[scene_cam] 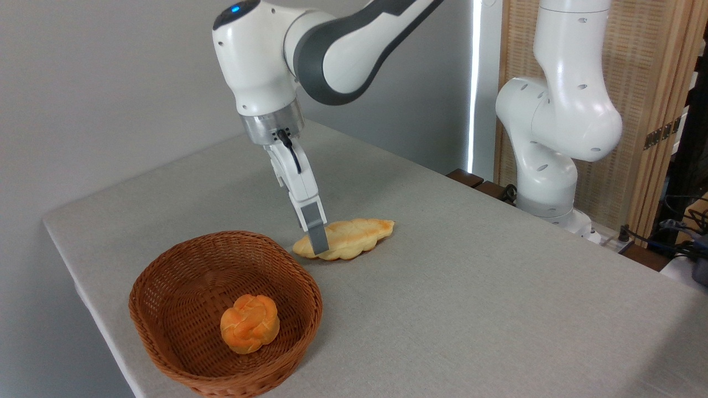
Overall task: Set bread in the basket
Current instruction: 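Lower the open gripper down onto the middle of the golden loaf, then close the gripper fingers around the middle of the loaf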
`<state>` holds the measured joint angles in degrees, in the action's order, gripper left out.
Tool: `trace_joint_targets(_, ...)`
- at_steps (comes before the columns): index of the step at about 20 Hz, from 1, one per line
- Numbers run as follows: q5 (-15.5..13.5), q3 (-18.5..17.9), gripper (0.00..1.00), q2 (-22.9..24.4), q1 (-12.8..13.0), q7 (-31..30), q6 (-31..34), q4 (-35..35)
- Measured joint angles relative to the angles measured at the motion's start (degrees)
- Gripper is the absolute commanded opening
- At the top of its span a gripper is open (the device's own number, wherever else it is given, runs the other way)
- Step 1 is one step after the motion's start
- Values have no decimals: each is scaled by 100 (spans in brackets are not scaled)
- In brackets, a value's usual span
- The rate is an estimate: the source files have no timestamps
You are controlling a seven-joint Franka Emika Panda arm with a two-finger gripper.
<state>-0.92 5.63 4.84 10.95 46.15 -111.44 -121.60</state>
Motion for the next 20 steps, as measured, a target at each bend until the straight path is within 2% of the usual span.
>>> trace_joint_targets(20, 0, 95, 100, -8, 4, 47, -20, -413)
